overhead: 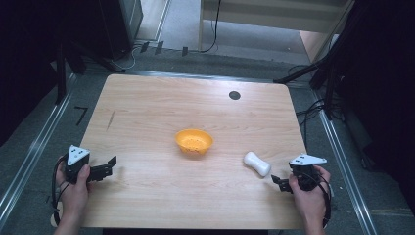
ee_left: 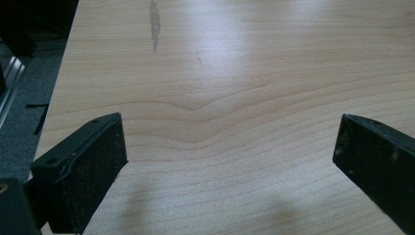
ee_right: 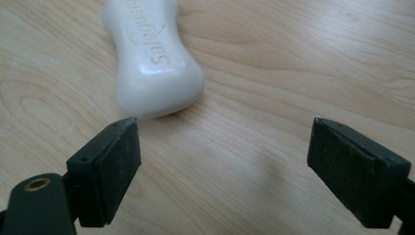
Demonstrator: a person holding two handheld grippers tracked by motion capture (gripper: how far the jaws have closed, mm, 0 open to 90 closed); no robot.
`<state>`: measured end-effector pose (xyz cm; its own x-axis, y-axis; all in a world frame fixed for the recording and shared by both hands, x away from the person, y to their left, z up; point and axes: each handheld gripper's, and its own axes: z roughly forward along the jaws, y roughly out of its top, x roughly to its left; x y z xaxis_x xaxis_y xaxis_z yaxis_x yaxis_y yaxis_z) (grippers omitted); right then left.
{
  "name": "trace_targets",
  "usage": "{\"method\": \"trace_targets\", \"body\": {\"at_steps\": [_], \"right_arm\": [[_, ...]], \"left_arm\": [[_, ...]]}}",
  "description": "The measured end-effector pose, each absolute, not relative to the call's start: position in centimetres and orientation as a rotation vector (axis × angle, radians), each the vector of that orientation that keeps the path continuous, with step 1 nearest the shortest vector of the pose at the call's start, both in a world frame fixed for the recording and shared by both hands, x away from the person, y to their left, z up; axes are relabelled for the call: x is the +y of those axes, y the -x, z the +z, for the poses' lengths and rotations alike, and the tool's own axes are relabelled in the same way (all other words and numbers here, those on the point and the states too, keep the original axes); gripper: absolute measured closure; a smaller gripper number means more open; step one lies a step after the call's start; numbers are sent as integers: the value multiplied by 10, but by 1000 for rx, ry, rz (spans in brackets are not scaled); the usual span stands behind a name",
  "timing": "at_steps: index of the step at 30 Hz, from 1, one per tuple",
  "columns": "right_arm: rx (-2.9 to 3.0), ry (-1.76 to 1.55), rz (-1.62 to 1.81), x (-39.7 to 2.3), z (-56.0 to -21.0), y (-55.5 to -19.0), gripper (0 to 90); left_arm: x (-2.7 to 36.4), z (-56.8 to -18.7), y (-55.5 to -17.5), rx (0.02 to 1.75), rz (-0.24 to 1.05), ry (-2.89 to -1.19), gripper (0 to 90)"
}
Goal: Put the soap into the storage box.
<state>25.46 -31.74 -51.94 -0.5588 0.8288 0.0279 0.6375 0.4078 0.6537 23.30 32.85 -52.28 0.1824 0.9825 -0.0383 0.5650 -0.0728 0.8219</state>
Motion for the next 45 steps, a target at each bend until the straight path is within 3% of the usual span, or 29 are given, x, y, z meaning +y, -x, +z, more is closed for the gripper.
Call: {"method": "trace_targets", "body": {"at_steps": [14,25,45], "right_arm": [[2538,-1210,768,-283,-504,-276,157],[2645,-1194,688,-250,-503,-301,287],[2742,-1143,550,-232,-512,-322,499]], "left_arm": [[328,-523,-233,1472,736,-1736,0],[328,-523,-233,1473,731,-1736,0],[328,-523,-234,1476,725,-1742,0]]}}
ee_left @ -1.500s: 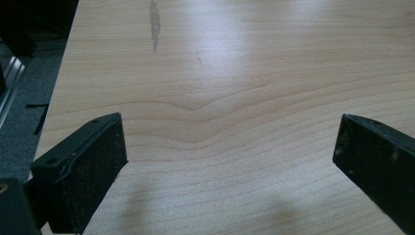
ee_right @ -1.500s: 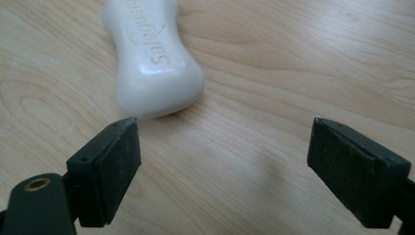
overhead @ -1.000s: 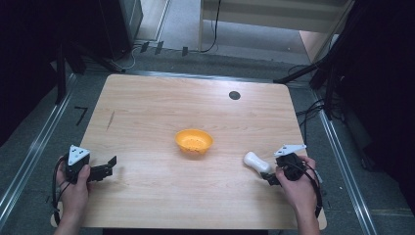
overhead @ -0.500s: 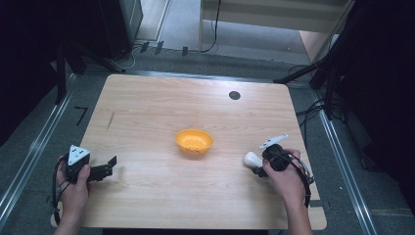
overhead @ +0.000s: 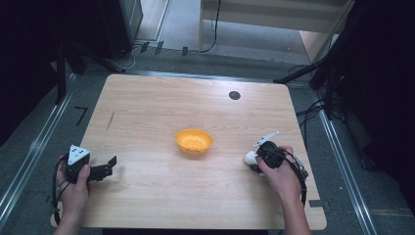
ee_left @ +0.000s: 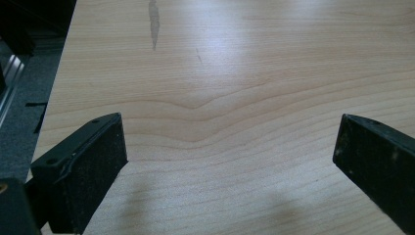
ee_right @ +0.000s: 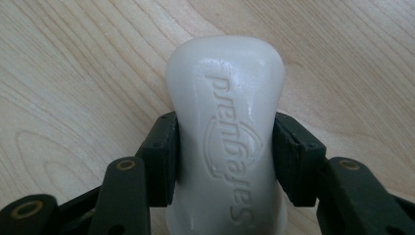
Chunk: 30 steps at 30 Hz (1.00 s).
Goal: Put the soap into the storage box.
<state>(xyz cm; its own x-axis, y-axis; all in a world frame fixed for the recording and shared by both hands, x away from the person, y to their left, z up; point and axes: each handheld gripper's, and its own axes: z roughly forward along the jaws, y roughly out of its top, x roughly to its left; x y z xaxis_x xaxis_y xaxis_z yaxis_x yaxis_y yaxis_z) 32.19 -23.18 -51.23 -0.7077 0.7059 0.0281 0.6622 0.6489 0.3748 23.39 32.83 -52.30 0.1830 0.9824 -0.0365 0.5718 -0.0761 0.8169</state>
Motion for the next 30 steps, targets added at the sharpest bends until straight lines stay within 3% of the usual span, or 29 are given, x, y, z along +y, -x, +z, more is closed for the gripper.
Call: {"method": "trace_targets", "body": {"at_steps": [30], "right_arm": [[2754,-1056,612,-234,-513,-323,508]], "left_arm": [[328,-523,-234,1476,724,-1746,0]]}}
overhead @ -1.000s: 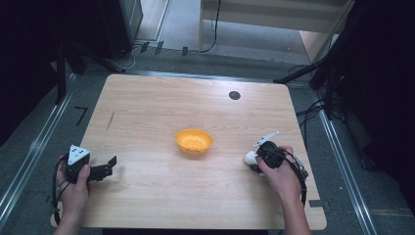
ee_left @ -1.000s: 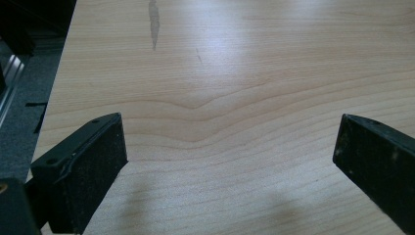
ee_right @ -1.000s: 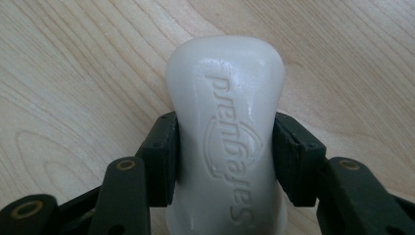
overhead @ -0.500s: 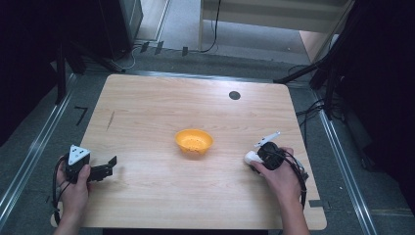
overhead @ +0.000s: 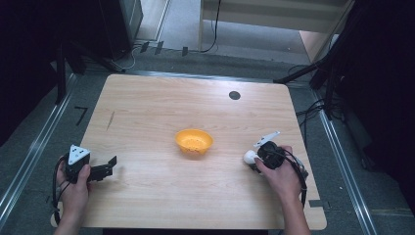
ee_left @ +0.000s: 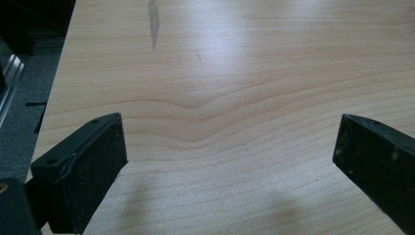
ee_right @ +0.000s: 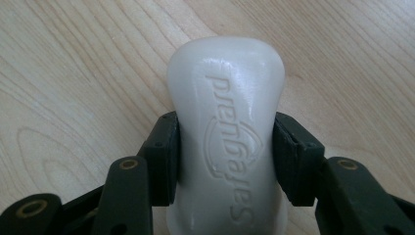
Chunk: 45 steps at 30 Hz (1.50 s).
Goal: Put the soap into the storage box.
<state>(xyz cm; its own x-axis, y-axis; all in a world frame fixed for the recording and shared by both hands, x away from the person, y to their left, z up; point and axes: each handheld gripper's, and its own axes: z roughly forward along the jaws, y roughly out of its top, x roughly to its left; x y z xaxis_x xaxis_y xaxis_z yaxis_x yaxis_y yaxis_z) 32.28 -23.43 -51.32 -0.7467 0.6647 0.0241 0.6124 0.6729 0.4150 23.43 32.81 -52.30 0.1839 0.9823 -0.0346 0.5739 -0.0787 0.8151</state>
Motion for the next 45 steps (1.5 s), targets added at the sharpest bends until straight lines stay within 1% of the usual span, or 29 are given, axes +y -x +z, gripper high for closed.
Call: {"method": "trace_targets", "body": {"at_steps": [6,14,26,45], "right_arm": [[2765,-1006,603,-231,-511,-323,508],[2770,-941,633,-220,-495,-327,509],[2820,-813,668,-190,-479,-340,509],[2885,-668,656,-148,-463,-356,508]], "left_arm": [[328,-523,-234,1476,726,-1745,0],[328,-523,-234,1475,725,-1746,0],[328,-523,-234,1472,728,-1749,0],[327,-523,-234,1468,746,-1749,0]]}}
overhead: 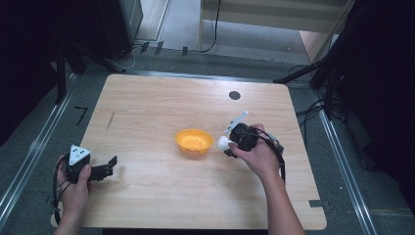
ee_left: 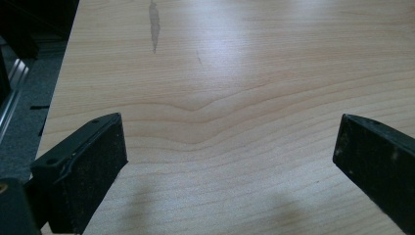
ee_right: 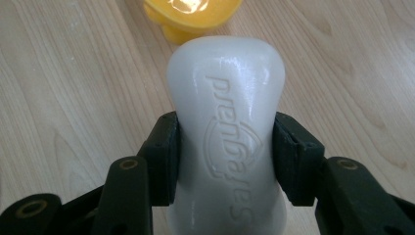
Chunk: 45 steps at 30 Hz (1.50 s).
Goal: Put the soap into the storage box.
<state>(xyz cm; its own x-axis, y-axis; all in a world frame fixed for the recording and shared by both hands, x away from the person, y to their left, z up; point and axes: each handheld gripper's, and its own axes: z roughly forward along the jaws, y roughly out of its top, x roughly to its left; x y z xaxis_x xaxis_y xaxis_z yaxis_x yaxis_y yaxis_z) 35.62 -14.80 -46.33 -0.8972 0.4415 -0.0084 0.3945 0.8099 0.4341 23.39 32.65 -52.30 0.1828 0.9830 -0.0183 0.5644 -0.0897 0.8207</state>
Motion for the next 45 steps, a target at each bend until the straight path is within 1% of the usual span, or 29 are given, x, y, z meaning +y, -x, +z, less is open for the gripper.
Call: {"method": "trace_targets", "body": {"at_steps": [23,31,45], "right_arm": [[2936,-461,692,-111,-453,-369,508],[2954,-394,699,-99,-441,-374,508],[2992,-278,679,-73,-440,-384,508]], "left_arm": [[326,-523,-234,1461,745,-1753,0],[326,-523,-234,1464,746,-1752,0],[326,-523,-235,1465,743,-1755,0]]}}
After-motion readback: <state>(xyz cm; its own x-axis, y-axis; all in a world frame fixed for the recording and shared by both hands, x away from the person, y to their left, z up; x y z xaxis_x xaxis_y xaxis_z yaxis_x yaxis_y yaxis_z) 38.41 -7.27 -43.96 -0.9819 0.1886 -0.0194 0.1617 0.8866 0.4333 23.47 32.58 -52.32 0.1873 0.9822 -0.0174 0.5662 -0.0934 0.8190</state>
